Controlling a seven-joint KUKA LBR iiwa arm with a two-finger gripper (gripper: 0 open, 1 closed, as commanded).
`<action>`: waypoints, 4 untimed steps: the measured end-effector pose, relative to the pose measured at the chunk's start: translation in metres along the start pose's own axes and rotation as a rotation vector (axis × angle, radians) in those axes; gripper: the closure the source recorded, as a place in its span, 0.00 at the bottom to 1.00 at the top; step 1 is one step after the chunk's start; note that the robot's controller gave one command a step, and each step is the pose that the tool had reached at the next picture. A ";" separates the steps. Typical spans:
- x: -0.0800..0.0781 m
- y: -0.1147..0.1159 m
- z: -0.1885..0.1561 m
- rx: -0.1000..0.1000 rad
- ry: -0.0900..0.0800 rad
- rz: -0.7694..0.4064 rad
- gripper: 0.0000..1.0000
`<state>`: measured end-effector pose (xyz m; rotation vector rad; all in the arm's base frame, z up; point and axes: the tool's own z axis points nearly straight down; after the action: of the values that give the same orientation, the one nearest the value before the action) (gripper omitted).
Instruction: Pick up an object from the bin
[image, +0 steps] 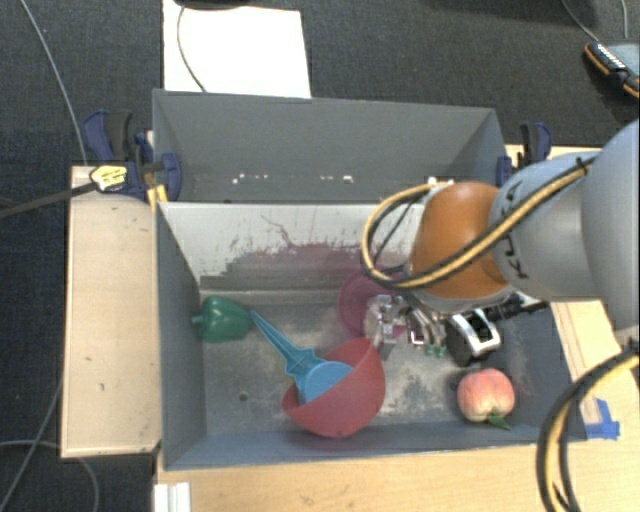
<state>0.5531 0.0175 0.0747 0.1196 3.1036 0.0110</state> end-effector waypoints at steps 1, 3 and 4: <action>-0.038 -0.002 -0.003 -0.002 -0.002 0.005 1.00; -0.035 0.001 -0.001 0.000 -0.005 0.010 0.00; -0.035 0.001 -0.002 0.000 -0.007 0.008 1.00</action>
Offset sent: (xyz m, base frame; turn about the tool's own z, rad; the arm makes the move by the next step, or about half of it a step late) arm 0.0025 0.0527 -0.0029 0.0780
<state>0.5883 0.0155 0.0777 0.1323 3.0961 0.0112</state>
